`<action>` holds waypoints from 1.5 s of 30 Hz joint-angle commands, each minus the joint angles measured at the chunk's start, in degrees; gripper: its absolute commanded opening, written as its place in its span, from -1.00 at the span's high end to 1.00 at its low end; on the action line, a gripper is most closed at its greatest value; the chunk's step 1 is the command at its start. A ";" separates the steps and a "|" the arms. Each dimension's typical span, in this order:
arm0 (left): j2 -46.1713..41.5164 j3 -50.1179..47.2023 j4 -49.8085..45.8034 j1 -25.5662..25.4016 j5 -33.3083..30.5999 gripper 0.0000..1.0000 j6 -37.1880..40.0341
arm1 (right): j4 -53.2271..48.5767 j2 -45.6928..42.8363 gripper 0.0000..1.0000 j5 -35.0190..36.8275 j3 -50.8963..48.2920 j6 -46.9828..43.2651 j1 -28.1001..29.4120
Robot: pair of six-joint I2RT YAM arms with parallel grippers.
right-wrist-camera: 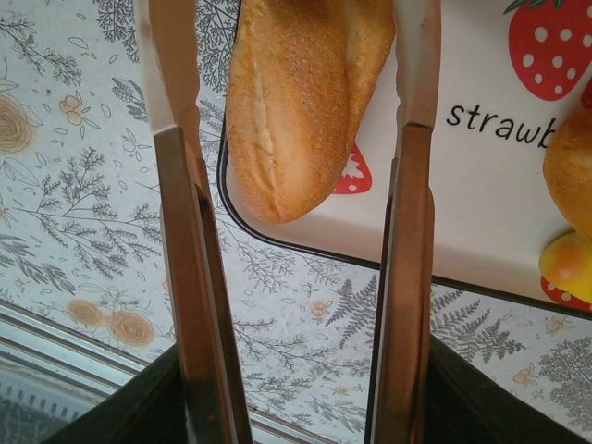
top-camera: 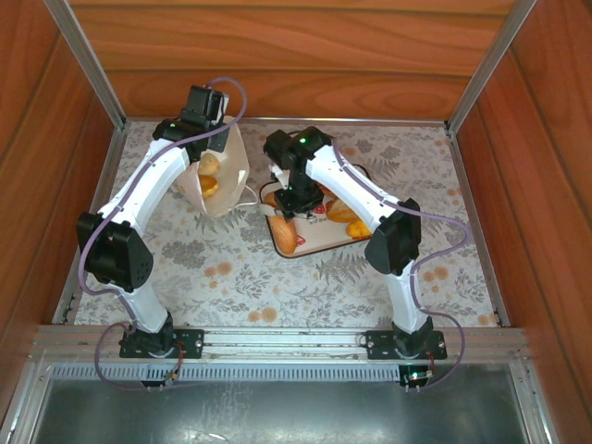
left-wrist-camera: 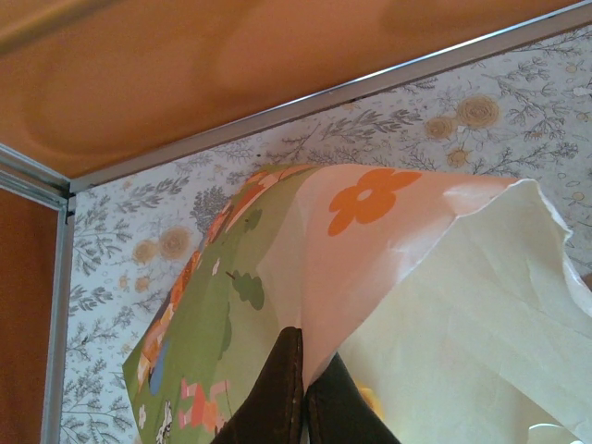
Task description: Take the fake bread out of the paper bag
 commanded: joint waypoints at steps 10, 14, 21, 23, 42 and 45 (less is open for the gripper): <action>-2.09 -0.19 1.25 -0.39 2.16 1.00 0.12 | 7.41 -20.92 -0.01 -5.79 -11.81 5.35 -3.91; -1.80 -0.80 1.25 -0.64 2.16 1.00 0.29 | 13.11 -27.36 0.00 -10.18 -14.06 7.61 -4.06; -1.39 -0.73 1.51 -1.84 2.45 1.00 -0.47 | 21.67 -28.16 0.09 -21.85 -11.63 10.31 -3.85; -1.21 -0.49 1.67 -2.21 2.40 1.00 -0.55 | 22.17 -26.22 0.13 -23.30 -10.46 10.55 -3.53; -3.60 -6.02 5.61 -5.83 -0.46 1.00 -1.73 | 25.27 -6.64 0.07 -25.67 -5.04 14.90 -1.30; -4.20 -6.68 6.35 -5.82 -0.26 1.00 -2.28 | 23.09 -3.25 0.06 -24.38 -2.04 14.64 -1.03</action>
